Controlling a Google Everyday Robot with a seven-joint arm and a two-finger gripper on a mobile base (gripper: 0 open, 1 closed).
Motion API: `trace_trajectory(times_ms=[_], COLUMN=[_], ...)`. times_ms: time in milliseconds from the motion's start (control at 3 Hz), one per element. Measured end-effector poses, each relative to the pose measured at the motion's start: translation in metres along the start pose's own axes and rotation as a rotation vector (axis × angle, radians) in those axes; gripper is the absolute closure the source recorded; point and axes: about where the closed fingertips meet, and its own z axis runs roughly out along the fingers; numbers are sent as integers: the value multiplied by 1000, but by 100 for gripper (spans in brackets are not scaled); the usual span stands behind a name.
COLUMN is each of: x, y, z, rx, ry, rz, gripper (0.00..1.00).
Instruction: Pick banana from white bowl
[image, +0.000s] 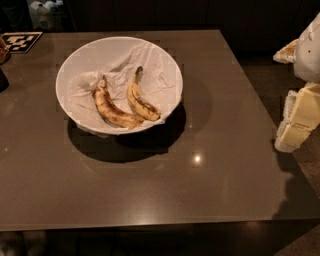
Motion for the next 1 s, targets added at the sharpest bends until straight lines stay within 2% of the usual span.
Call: trace_trajectory(times_ms=[333,667,1000], x=[0,-6,-44], y=[0,-2,-4], z=[0,2,11], rx=[0,-37,-87], ry=[0,26,74], rz=[0,42,85], gripper=[0,0,0])
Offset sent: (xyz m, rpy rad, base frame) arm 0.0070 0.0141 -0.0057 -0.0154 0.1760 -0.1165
